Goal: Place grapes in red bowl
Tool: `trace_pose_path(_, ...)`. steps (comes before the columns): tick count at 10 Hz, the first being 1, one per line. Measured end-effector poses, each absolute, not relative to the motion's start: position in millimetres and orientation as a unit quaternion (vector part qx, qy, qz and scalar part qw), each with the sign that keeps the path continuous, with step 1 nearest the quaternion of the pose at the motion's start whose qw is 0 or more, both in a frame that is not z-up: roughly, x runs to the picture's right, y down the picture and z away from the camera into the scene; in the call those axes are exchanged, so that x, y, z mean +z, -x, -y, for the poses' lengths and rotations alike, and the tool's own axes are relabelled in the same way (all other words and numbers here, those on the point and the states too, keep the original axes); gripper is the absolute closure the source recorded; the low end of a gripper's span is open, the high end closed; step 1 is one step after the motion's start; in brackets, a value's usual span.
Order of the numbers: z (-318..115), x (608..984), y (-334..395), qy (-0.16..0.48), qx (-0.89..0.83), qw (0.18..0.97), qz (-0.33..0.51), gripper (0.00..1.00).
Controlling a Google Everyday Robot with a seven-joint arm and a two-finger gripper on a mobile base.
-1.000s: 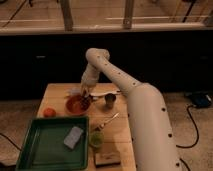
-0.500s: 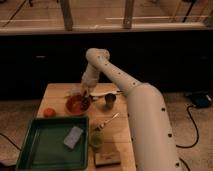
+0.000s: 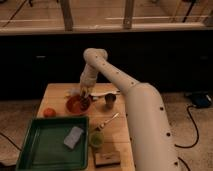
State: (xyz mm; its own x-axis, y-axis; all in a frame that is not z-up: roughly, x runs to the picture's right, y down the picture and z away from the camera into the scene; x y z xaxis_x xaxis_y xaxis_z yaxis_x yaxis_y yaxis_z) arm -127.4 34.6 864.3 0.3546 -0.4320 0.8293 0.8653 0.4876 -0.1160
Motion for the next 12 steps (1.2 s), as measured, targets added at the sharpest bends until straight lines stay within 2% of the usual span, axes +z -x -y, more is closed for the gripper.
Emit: trace_pose_path(12, -32.2, 865.7, 129.6, 0.289, -0.43, 0.762, 0.388, 0.2)
